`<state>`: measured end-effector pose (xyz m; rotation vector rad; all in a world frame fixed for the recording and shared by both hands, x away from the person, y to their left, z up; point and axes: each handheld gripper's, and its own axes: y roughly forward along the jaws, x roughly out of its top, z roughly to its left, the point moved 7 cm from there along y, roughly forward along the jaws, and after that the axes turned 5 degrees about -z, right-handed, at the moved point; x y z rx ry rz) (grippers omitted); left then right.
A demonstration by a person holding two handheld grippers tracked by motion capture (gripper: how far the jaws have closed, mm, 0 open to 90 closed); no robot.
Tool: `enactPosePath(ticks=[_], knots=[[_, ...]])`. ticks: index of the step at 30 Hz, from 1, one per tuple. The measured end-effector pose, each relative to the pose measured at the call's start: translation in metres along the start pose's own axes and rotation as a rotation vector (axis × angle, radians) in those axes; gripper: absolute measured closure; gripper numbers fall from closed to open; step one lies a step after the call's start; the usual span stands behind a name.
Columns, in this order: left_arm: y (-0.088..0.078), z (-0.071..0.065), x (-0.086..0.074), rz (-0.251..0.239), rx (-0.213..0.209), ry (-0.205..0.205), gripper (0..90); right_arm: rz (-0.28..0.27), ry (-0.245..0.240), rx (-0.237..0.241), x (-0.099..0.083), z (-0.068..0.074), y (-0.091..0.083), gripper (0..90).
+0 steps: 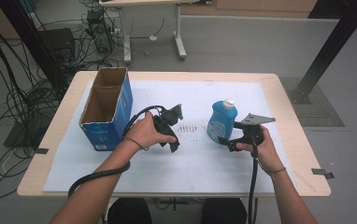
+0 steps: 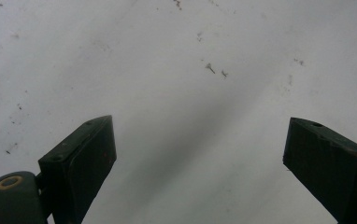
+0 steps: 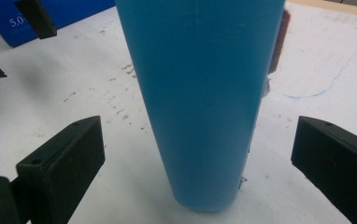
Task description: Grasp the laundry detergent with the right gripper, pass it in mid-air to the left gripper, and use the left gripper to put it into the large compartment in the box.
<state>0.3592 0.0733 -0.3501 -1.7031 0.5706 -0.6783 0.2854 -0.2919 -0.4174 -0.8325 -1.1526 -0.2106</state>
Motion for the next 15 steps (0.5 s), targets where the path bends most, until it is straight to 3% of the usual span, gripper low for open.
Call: enactPosePath(ticks=[15], knots=[[0.0028, 0.0, -0.0008, 0.004, -0.002, 0.0, 9.9, -0.019, 0.011, 0.0, -0.0035, -0.0007, 0.0015, 2.3]])
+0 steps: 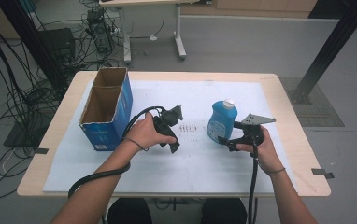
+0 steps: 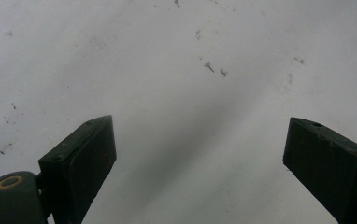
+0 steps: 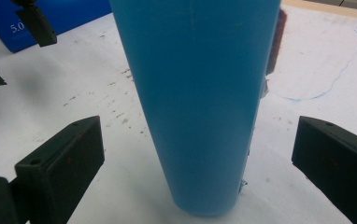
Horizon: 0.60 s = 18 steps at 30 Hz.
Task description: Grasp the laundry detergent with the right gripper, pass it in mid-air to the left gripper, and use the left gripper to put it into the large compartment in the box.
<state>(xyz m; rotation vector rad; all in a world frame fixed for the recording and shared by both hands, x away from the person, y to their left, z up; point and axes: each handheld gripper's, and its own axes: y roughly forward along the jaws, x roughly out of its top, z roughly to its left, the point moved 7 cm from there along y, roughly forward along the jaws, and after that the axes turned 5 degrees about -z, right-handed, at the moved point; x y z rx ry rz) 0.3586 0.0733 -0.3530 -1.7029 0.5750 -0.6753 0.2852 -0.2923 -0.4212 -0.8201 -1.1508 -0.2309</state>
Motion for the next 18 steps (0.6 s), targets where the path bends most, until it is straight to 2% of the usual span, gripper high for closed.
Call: enactPosePath(ticks=[18], knots=[[0.002, 0.003, -0.002, 0.003, -0.007, -0.01, 9.9, -0.021, 0.008, 0.007, -0.003, 0.0, 0.014, 2.4]])
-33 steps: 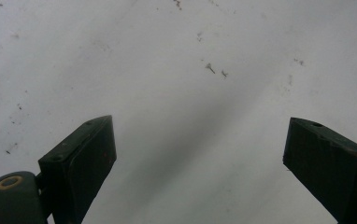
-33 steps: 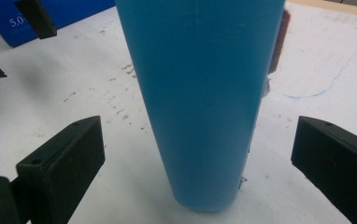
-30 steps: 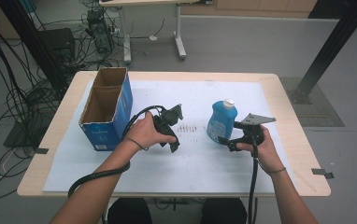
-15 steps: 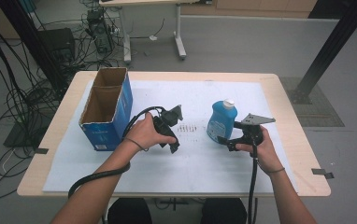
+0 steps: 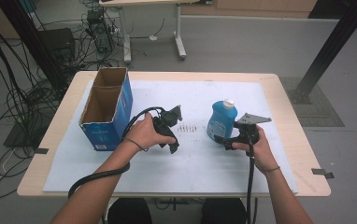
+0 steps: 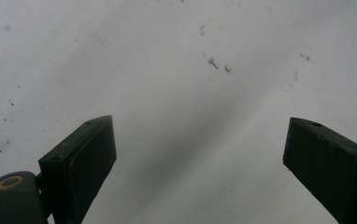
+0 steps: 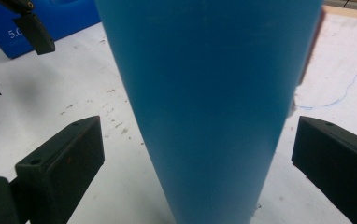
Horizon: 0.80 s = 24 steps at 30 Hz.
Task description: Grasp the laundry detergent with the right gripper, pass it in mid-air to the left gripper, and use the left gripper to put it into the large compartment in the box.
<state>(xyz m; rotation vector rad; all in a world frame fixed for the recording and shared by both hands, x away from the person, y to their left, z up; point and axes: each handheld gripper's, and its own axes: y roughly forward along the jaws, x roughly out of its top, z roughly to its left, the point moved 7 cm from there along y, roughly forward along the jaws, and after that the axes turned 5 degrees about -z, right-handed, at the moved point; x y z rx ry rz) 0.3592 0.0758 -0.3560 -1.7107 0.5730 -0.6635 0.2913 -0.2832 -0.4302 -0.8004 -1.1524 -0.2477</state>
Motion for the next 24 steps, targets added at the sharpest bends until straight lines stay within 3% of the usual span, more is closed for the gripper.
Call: enactPosePath(ticks=[10, 24], knots=[[0.0026, 0.0021, -0.003, 0.002, -0.003, -0.006, 10.0, -0.012, 0.008, -0.005, -0.001, 0.0007, 0.0059, 3.7], [0.0031, 0.0037, -0.0051, 0.004, -0.006, -0.011, 10.1, -0.033, 0.013, 0.008, -0.0038, -0.0001, 0.0081, 15.2]])
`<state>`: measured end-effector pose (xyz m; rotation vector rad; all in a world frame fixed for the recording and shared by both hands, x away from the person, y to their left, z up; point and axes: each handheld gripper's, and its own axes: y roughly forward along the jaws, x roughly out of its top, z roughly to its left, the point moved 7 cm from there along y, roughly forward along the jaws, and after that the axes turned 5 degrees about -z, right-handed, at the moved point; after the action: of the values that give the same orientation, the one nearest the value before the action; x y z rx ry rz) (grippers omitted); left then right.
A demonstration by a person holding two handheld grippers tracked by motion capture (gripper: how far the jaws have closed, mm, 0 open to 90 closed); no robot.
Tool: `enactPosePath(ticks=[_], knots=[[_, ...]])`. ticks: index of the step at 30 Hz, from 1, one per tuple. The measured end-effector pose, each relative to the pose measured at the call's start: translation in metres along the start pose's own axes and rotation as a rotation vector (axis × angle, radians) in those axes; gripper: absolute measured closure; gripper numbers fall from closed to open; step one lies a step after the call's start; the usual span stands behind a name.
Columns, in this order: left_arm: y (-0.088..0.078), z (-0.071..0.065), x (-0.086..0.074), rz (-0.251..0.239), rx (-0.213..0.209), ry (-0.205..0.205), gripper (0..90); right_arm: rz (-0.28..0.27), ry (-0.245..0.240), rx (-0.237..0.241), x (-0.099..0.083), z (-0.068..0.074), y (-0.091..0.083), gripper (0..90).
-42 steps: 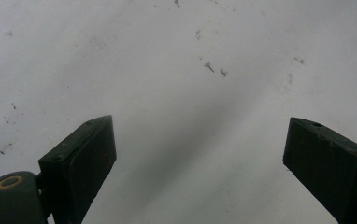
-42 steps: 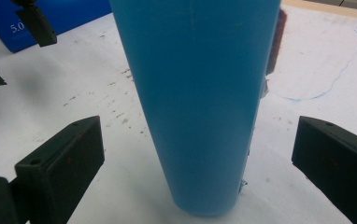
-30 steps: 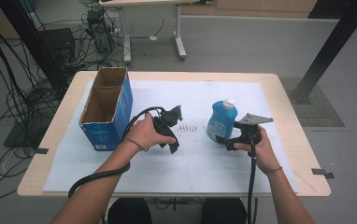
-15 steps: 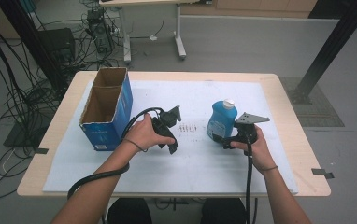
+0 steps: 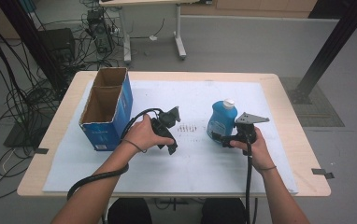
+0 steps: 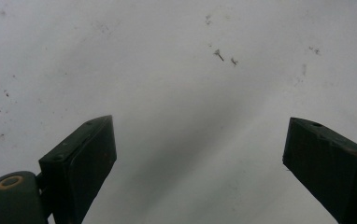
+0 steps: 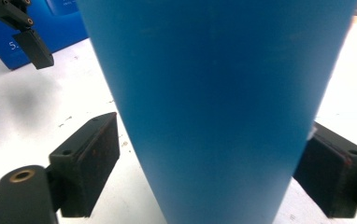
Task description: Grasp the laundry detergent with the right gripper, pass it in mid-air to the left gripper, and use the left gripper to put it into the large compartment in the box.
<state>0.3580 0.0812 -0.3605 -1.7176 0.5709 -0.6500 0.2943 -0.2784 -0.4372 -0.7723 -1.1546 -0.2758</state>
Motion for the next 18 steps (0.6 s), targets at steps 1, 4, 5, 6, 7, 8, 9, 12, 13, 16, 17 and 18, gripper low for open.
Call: enactPosePath(ticks=[1, 4, 5, 6, 7, 8, 9, 12, 13, 16, 17, 18], knots=[[0.0, -0.0001, -0.0002, 0.0, 0.001, 0.0, 10.0, 0.002, -0.001, 0.0, 0.0, 0.0002, 0.0003, 15.9], [0.0002, 0.0002, -0.001, 0.001, 0.002, -0.003, 10.0, -0.002, 0.0, 0.002, -0.0005, 0.0002, 0.0009, 17.5], [0.0002, 0.0004, -0.0013, 0.0, 0.002, -0.003, 10.1, -0.002, -0.003, 0.003, -0.0006, 0.0001, 0.0012, 18.9], [0.0004, 0.0005, -0.0015, 0.0, 0.001, -0.005, 10.1, -0.003, -0.004, 0.005, -0.0006, 0.0002, 0.0014, 19.3], [0.0004, 0.0005, -0.0016, 0.001, 0.002, -0.004, 10.1, -0.003, -0.006, 0.003, -0.0005, 0.0004, 0.0016, 19.8], [0.0005, 0.0005, -0.0016, 0.002, 0.003, -0.004, 10.1, -0.006, -0.01, 0.0, -0.0005, 0.0007, 0.0016, 20.4], [0.0005, 0.0007, -0.0016, 0.002, 0.001, -0.004, 10.1, -0.008, -0.009, -0.001, -0.0005, 0.0008, 0.0016, 20.8], [0.0003, 0.0006, -0.0014, 0.002, 0.002, -0.003, 10.2, -0.01, -0.014, -0.005, -0.0004, 0.0008, 0.0017, 22.2], [0.0, 0.0006, -0.0014, 0.0, 0.002, -0.003, 10.2, -0.013, -0.014, -0.007, -0.0006, 0.0009, 0.0017, 22.7], [-0.0005, 0.0009, -0.0012, -0.001, 0.0, -0.003, 10.3, -0.013, -0.017, -0.012, -0.0007, 0.0014, 0.0023, 24.0], [-0.0007, 0.0008, -0.0012, -0.002, -0.001, -0.003, 10.3, -0.012, -0.018, -0.013, -0.0007, 0.0016, 0.0024, 24.4], [-0.0007, 0.0005, -0.0013, -0.002, -0.001, -0.002, 10.3, -0.013, -0.021, -0.016, -0.0007, 0.0018, 0.0024, 25.2]])
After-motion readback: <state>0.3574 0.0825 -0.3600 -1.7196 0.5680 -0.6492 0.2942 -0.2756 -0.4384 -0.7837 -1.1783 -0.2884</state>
